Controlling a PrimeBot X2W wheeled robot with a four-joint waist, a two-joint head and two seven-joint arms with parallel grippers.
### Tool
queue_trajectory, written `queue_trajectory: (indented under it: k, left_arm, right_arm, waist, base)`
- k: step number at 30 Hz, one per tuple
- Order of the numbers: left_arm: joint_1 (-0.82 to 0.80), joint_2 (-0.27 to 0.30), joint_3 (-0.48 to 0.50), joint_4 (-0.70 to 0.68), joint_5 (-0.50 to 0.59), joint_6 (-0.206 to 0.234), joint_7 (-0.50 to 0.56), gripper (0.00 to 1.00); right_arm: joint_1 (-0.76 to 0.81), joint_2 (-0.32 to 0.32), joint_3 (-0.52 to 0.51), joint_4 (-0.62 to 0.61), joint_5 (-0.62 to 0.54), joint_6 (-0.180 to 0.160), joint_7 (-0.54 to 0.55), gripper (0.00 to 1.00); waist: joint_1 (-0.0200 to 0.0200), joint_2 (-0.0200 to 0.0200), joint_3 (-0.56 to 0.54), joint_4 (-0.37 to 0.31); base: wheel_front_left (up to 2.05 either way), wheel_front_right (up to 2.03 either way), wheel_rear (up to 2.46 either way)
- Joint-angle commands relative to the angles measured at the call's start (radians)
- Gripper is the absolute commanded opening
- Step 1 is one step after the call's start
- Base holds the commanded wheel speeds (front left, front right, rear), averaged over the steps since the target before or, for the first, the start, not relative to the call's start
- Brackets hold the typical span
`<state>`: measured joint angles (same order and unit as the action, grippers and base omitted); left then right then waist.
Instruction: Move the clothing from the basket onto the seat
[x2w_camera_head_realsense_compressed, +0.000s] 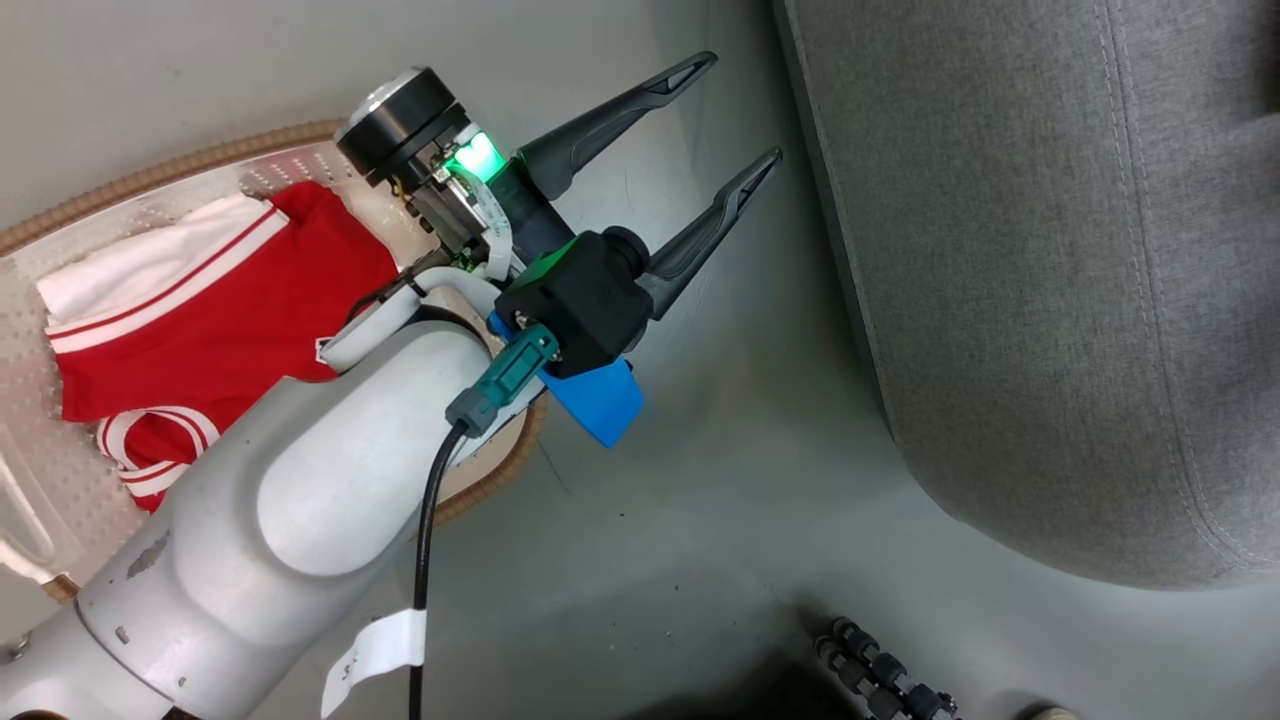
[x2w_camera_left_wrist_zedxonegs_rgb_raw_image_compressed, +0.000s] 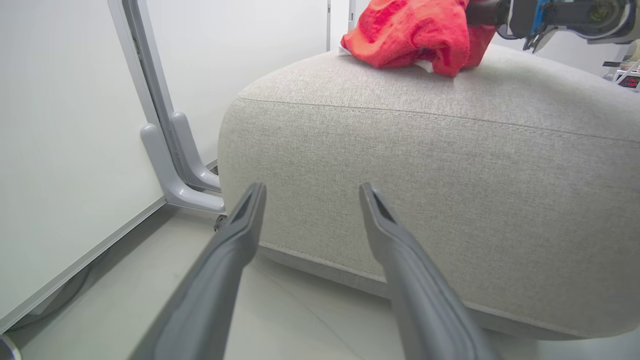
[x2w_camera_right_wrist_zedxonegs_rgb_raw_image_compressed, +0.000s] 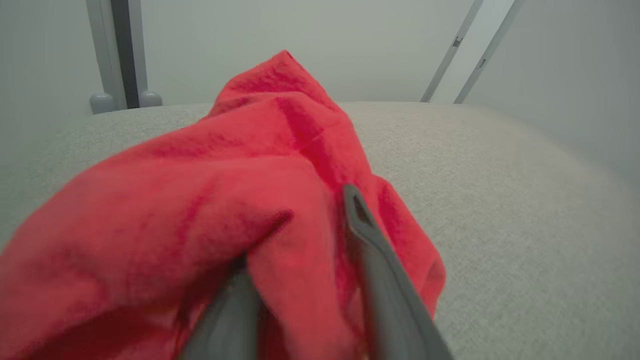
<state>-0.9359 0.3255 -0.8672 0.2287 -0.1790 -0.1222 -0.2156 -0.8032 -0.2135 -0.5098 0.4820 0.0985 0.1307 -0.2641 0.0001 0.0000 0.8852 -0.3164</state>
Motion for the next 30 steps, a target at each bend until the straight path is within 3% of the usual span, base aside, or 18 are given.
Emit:
queue_trajectory:
  k: [1, 14, 22, 30]
  left_arm:
    - [-0.007, -0.005, -0.002, 0.007, -0.008, 0.009, -0.010, 1.00]
    - [0.084, -0.068, 0.032, 0.085, -0.066, 0.045, -0.050, 1.00]
    - [0.189, -0.100, 0.178, 0.056, -0.103, 0.084, -0.051, 1.00]
    - [0.296, -0.130, 0.339, 0.032, -0.092, 0.098, -0.051, 1.00]
  right_arm:
    - [0.030, 0.003, 0.010, -0.005, -0.004, 0.000, -0.001, 1.00]
    - [0.282, 0.004, 0.122, -0.140, -0.032, 0.000, -0.001, 1.00]
    - [0.386, -0.005, 0.204, -0.283, -0.034, 0.000, -0.001, 1.00]
    - [0.430, 0.005, 0.315, -0.352, -0.041, 0.000, -0.001, 1.00]
  waist:
    - [-0.0001, 0.0000, -0.017, 0.003]
    - [-0.0001, 0.0000, -0.242, 0.018]
    - [-0.0001, 0.0000, -0.385, 0.073]
    - [-0.0001, 0.0000, -0.501, 0.144]
  base:
    - [0.00, 0.00, 0.00]
    - [0.00, 0.00, 0.00]
    - [0.00, 0.00, 0.00]
    - [0.00, 0.00, 0.00]
